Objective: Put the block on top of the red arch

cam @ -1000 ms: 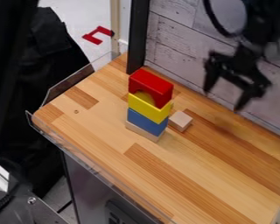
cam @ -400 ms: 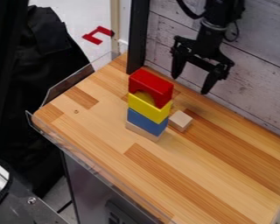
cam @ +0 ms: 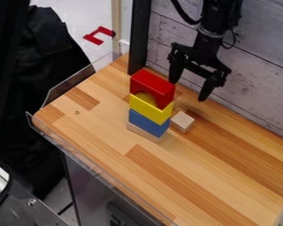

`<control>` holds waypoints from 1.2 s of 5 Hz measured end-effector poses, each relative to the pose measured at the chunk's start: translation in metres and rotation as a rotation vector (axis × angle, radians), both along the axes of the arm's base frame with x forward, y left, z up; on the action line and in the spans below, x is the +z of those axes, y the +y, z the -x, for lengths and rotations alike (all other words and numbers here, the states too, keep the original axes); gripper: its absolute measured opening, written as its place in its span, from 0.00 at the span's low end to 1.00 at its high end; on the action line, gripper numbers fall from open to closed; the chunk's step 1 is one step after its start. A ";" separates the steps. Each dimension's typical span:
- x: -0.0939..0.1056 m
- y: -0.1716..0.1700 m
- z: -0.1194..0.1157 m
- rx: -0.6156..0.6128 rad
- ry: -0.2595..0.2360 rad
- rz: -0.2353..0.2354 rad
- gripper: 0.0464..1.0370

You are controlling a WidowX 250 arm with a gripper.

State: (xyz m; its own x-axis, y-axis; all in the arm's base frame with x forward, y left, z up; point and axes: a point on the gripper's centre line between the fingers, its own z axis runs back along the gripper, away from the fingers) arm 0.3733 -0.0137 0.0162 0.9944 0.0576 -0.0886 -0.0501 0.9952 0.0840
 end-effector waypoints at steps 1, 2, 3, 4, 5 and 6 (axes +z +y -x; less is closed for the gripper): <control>-0.008 -0.004 0.005 0.008 0.000 0.013 0.96; -0.015 -0.014 0.010 0.001 -0.002 0.027 0.96; -0.019 -0.019 0.011 -0.004 -0.009 0.033 0.96; -0.024 -0.019 0.013 0.009 0.004 0.031 0.96; -0.026 -0.019 0.014 0.015 0.011 0.028 0.96; -0.029 -0.018 0.018 0.017 0.025 0.026 0.96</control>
State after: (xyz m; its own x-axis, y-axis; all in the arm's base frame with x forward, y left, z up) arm 0.3553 -0.0322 -0.0133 0.9908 0.0719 -0.1147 -0.0654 0.9961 0.0596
